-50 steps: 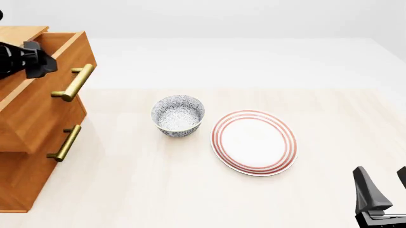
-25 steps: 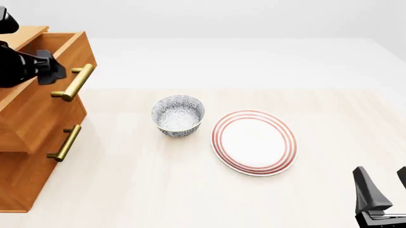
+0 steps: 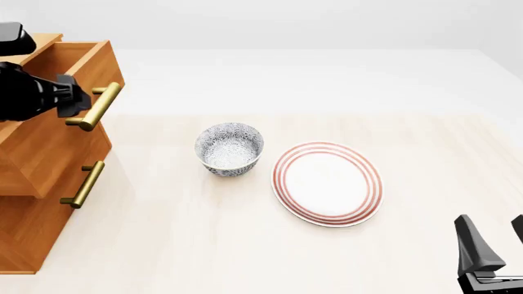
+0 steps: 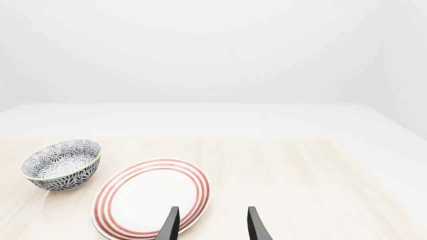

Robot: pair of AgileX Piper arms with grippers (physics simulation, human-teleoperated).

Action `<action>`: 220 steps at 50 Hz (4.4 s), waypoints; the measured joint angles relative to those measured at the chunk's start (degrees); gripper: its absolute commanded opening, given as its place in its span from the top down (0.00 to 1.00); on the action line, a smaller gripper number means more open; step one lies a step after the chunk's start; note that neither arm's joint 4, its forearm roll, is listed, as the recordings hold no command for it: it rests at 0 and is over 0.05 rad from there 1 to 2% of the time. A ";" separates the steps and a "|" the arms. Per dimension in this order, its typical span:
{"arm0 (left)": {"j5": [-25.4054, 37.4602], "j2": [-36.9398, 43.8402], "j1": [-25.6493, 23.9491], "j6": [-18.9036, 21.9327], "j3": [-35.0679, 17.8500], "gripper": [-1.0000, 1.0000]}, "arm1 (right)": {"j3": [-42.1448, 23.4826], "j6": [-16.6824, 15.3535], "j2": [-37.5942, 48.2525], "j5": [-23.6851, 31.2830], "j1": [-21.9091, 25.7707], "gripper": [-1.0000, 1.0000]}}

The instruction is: Open the top drawer of the cabinet.

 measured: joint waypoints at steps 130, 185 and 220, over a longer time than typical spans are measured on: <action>-0.22 1.23 -18.92 -0.59 1.07 0.00 | 0.00 0.00 0.00 0.00 0.00 0.00; 2.85 -2.98 -21.98 0.11 -1.06 0.00 | 0.00 0.00 0.00 0.00 0.00 0.00; 7.38 -9.36 -20.23 3.35 -3.46 0.00 | 0.00 0.00 0.00 0.00 0.00 0.00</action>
